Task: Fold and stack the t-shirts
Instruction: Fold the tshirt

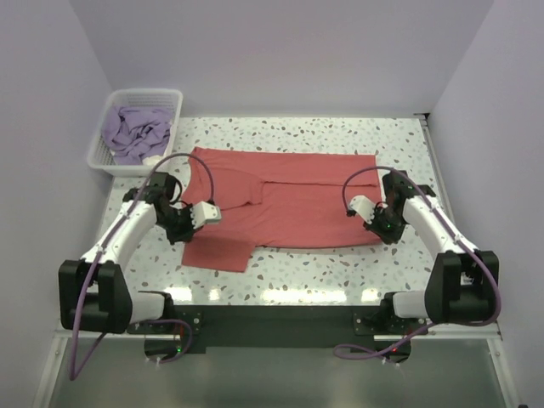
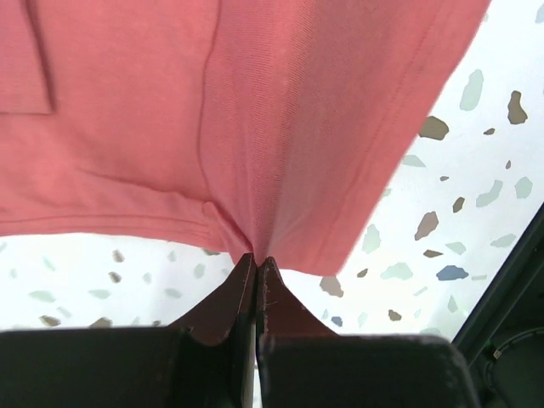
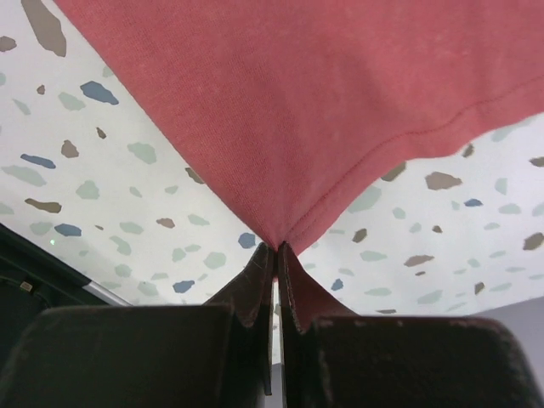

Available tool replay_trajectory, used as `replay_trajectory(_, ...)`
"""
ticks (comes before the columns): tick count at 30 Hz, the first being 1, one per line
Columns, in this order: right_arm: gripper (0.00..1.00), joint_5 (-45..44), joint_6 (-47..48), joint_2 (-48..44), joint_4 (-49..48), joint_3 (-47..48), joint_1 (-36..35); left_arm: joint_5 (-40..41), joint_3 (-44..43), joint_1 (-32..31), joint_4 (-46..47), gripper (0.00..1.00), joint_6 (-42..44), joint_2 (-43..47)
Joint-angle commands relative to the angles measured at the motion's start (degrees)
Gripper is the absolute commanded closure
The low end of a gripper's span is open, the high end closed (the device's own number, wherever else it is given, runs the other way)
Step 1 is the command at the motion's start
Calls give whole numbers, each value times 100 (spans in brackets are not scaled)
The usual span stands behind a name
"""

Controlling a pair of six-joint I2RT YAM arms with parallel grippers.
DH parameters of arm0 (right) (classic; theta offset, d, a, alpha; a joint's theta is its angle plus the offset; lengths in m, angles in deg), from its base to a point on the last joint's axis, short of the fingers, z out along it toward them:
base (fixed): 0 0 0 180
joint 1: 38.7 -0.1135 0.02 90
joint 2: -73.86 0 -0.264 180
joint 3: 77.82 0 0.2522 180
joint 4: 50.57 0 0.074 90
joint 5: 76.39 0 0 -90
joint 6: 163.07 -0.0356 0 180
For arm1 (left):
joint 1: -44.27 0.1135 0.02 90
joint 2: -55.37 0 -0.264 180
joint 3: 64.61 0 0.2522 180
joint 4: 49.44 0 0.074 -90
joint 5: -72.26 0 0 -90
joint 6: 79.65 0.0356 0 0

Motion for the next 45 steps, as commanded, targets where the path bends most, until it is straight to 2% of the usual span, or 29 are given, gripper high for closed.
replay_trajectory(1, 100, 89, 157, -128, 371, 501, 116, -318, -679, 117, -580, 100, 234, -66)
replay_trajectory(7, 100, 142, 166, 574, 380, 1266, 195, -565, -1724, 135, -634, 100, -82, -723)
replay_trajectory(15, 100, 10, 202, 1577, 353, 2407, 195, -495, -2789, 144, -414, 100, -363, -1727)
replay_trajectory(27, 100, -210, 149, 2754, 213, 3384, 213, -354, -4687, 126, -502, 100, -477, -3317)
replay_trajectory(33, 100, -342, -88, 3291, 107, 3981, 204, -222, -5040, 117, -388, 100, -557, -3836)
replay_trajectory(45, 100, -623, -220, 3977, 2, 4580, 195, -64, -5409, 126, -28, 100, -671, -4250)
